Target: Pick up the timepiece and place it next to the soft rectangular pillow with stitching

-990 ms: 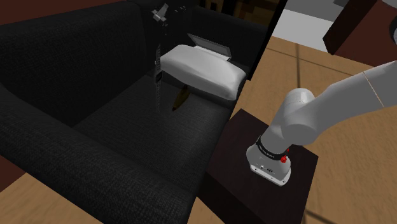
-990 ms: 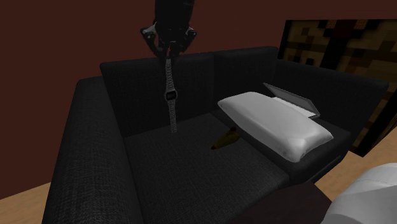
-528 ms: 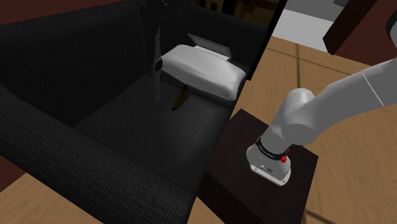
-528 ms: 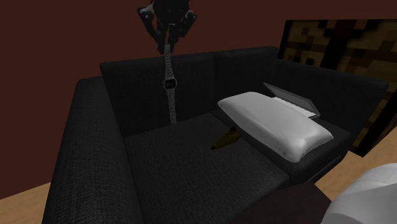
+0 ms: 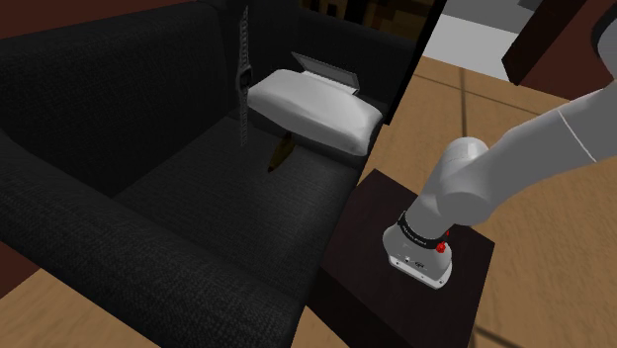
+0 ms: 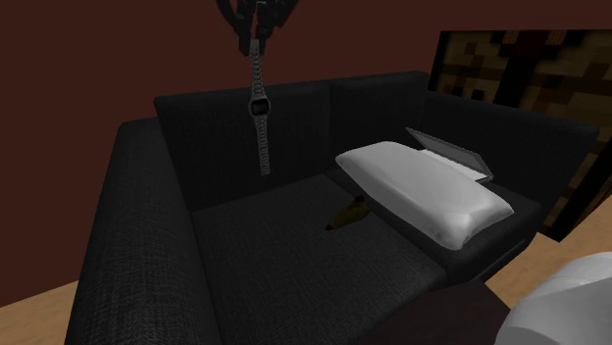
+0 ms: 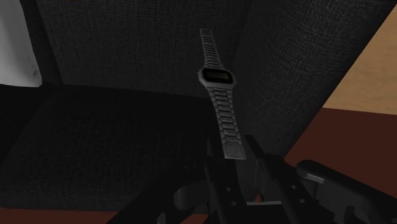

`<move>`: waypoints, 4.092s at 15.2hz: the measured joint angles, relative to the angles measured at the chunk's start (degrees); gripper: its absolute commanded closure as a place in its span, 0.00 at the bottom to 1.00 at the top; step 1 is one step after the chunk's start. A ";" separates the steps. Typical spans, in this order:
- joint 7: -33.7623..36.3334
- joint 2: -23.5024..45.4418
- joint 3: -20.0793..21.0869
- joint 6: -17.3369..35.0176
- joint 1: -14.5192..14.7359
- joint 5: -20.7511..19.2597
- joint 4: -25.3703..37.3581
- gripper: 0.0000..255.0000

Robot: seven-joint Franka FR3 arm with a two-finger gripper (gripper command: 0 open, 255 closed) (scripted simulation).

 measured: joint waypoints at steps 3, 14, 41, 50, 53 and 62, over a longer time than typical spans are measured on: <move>-2.78 -2.71 -2.90 -0.88 0.24 0.78 -1.95 1.00; -16.69 -14.88 -17.40 -5.28 0.65 0.85 -10.97 1.00; -39.29 -26.17 -40.59 -8.36 -2.41 -7.88 -20.31 1.00; -40.07 -29.80 -41.47 -3.18 -3.56 -8.88 -29.18 1.00; -40.37 -30.73 -41.87 -1.31 -3.91 -9.25 -31.99 1.00; -41.16 -33.74 -43.04 3.96 -5.17 -10.40 -40.39 1.00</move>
